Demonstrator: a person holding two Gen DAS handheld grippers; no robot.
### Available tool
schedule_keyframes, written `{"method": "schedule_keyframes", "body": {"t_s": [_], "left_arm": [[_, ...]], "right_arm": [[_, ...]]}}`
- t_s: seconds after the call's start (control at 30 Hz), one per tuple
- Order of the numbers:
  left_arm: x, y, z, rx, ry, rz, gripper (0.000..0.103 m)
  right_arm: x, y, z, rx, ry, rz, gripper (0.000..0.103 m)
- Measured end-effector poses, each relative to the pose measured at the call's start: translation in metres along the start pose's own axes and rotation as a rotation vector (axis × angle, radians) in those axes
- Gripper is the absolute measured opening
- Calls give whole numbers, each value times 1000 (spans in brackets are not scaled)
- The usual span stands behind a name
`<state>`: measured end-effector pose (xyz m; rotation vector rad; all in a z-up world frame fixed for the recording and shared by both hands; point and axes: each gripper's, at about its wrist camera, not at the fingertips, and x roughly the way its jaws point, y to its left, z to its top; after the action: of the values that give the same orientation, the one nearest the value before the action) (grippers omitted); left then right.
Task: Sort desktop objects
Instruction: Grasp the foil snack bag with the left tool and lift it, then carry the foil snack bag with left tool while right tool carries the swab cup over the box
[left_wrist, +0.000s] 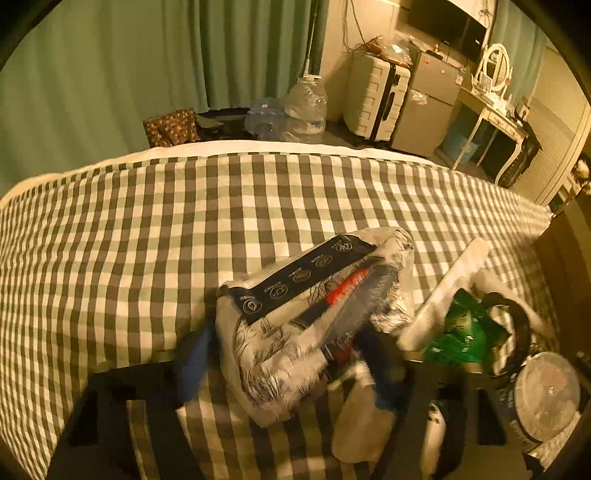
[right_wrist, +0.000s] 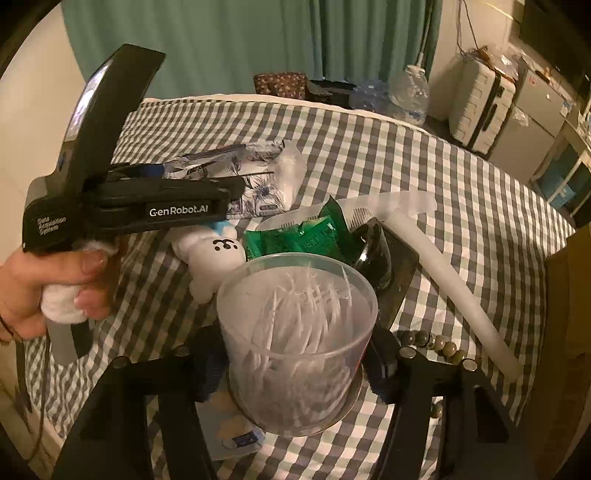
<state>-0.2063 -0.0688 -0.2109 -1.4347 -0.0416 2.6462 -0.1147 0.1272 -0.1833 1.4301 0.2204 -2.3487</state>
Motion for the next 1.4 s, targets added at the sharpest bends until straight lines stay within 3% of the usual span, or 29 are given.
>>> {"method": "schedule_keyframes", "body": {"t_s": [0.07, 0.27, 0.77, 1.07, 1.4], "left_arm": [[-8, -5, -1, 4, -4, -18, 41], [-25, -4, 6, 5, -10, -19, 32], [-101, 4, 31, 6, -132, 35, 31], [-171, -9, 49, 5, -244, 38, 31], [-221, -24, 46, -30, -282, 6, 31]], "right_arm": [[0, -3, 2, 45, 11, 14, 61], [-12, -6, 9, 73, -16, 22, 61], [-62, 2, 33, 87, -126, 4, 61], [-108, 5, 52, 88, -224, -34, 61], [-162, -3, 49, 98, -306, -51, 61]]}}
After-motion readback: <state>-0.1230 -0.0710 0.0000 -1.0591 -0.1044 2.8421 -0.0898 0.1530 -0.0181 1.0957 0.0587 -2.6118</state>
